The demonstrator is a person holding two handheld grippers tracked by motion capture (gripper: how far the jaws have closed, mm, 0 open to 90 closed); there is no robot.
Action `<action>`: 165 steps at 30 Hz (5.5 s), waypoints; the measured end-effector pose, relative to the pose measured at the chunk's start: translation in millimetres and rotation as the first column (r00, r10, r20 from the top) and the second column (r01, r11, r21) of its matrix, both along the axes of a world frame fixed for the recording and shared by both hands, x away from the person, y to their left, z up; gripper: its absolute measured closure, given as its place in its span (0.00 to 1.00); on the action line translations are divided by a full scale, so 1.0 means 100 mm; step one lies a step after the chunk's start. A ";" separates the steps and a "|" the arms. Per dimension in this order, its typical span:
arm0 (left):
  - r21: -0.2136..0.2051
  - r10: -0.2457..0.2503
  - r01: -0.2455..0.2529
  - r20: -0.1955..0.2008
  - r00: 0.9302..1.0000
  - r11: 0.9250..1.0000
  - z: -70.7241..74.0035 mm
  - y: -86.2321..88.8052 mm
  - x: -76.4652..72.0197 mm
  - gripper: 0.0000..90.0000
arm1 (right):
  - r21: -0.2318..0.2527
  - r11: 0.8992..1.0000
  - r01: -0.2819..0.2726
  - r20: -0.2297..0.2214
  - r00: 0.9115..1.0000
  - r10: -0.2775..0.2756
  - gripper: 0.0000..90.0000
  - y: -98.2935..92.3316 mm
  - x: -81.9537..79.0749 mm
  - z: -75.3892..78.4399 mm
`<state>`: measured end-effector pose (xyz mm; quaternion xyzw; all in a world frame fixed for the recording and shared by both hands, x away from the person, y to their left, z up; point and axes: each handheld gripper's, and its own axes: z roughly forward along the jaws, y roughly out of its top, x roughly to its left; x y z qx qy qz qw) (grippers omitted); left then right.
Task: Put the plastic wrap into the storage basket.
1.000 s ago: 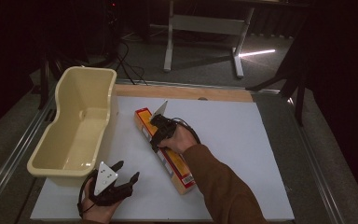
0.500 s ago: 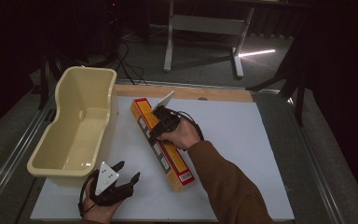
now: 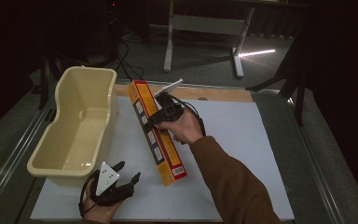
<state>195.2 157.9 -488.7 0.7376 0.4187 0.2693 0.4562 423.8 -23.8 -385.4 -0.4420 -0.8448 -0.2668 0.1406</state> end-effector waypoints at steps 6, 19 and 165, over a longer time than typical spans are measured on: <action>-0.003 0.000 0.000 0.003 1.000 1.000 0.00 0.00 0.00 0.38 | 0.068 0.998 0.019 0.008 1.000 -0.020 0.44 0.00 0.00 0.11; -0.003 -0.004 0.004 0.005 1.000 1.000 0.00 -0.01 0.00 0.38 | 0.152 0.986 0.070 0.057 0.995 -0.079 0.44 0.08 0.03 0.31; 0.000 -0.015 0.015 0.044 0.999 1.000 0.03 -0.02 -0.05 0.38 | 0.464 0.809 0.362 -0.203 0.932 -0.300 0.43 1.54 -0.05 0.07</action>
